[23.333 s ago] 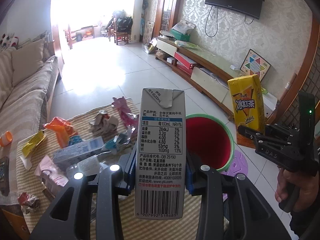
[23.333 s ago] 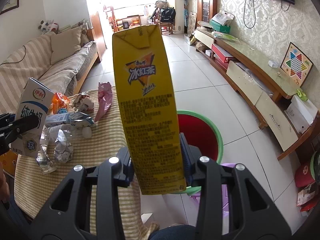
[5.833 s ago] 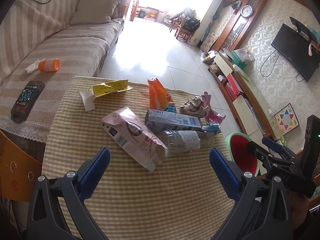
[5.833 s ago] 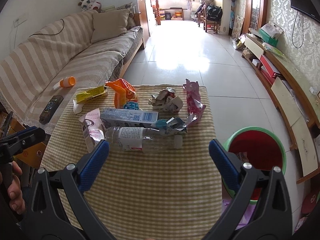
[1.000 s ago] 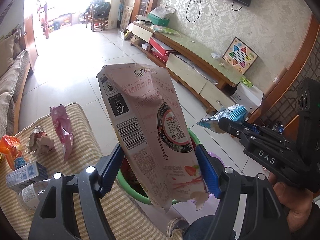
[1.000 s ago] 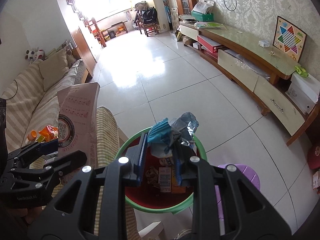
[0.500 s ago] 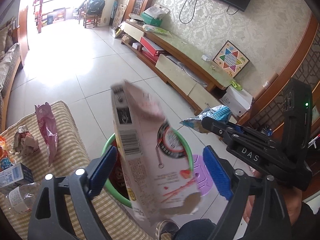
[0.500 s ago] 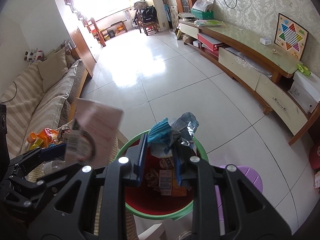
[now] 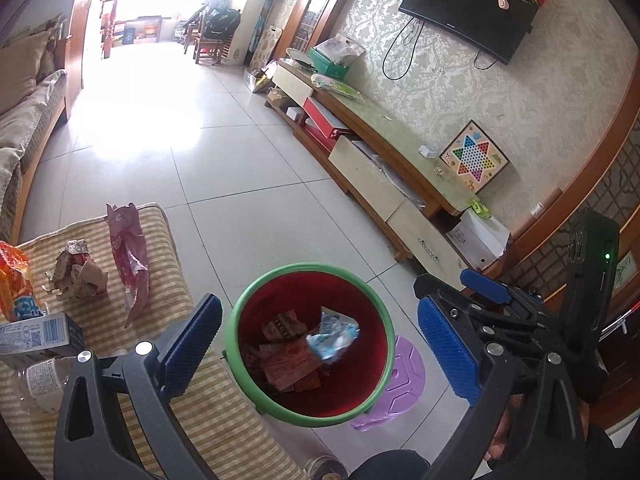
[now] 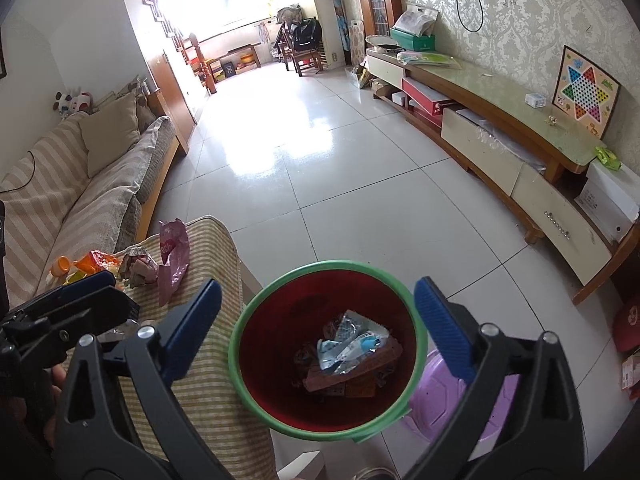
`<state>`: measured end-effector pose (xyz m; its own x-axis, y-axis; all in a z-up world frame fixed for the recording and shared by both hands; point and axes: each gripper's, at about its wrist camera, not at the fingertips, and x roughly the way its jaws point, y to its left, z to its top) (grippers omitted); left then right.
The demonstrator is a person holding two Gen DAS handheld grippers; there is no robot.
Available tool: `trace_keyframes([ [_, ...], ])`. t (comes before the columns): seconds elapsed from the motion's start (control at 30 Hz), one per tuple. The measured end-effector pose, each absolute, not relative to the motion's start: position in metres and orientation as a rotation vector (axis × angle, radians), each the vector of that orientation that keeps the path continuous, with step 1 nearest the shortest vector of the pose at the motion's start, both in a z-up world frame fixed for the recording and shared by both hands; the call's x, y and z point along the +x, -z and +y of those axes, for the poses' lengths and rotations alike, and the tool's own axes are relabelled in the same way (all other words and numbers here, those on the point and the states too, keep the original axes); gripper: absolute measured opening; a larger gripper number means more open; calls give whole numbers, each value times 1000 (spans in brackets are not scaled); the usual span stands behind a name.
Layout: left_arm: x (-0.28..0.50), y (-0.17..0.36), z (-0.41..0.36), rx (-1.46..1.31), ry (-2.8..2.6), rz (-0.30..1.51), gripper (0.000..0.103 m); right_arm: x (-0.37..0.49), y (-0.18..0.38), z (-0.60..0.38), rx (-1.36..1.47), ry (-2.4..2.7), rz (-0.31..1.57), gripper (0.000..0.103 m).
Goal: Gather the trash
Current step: 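Move both tools back over the table toward the pink bag and yellow packet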
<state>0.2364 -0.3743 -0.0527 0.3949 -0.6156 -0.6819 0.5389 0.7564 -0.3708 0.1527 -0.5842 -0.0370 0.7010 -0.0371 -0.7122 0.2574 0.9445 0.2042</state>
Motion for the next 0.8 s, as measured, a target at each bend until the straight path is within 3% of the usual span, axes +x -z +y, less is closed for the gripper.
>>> trace_keyframes([
  [0.4,227,50,-308,-125,628,892,95,153,25,-552,262,172,793,98],
  [0.8,207,42,-191,-190,449,859,95,156,18,-461,197,40,803,98],
])
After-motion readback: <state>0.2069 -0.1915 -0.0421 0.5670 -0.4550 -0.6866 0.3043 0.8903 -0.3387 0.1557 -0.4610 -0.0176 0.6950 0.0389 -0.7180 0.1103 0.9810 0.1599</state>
